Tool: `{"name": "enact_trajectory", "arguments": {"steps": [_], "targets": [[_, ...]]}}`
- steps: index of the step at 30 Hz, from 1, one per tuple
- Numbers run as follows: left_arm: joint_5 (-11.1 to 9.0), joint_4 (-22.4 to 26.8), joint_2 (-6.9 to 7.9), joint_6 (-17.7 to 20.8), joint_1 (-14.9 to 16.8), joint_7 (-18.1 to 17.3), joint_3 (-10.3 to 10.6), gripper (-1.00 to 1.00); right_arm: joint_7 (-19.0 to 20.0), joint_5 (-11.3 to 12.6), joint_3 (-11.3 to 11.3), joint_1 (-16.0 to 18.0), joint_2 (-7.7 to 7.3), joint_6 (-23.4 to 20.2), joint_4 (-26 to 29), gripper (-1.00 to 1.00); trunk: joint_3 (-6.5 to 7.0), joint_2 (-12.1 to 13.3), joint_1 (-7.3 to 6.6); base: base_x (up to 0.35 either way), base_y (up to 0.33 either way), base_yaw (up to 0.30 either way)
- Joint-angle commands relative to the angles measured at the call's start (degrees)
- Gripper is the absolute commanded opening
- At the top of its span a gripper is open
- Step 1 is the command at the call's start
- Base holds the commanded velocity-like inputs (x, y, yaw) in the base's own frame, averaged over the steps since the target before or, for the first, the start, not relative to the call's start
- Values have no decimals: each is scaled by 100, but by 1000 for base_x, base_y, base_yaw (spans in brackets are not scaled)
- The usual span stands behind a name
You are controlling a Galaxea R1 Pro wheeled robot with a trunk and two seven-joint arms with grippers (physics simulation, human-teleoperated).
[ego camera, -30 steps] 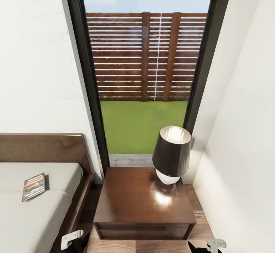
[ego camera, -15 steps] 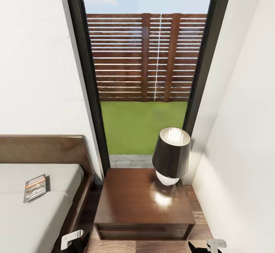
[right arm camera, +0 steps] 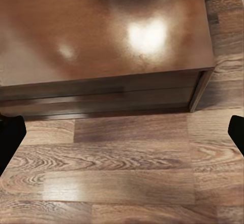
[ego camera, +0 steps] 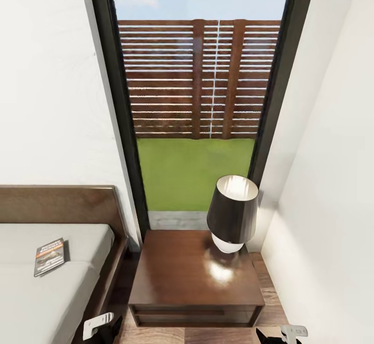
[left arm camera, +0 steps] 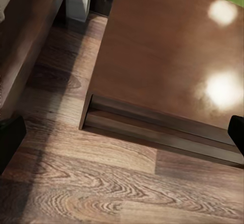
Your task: In the bedroom, move the book from the bed onto either nightstand, and place the two sandals side by side next to the bed.
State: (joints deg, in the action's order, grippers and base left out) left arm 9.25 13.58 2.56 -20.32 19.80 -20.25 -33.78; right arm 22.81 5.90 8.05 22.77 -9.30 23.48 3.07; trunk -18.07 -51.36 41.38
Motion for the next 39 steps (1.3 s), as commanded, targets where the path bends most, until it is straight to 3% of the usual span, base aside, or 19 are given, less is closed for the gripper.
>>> {"name": "enact_trajectory", "arguments": {"steps": [1, 39], "targets": [[59, -5, -1, -25, 6, -22, -49, 100, 59, 60, 21, 6, -1, -1, -8, 100, 12, 37, -22, 0, 0, 0], [59, -5, -1, 1, 6, -15, -44, 100, 72, 69, 21, 7, -1, -3, -8, 100, 694, 1561, -857, 0, 0, 0]]}}
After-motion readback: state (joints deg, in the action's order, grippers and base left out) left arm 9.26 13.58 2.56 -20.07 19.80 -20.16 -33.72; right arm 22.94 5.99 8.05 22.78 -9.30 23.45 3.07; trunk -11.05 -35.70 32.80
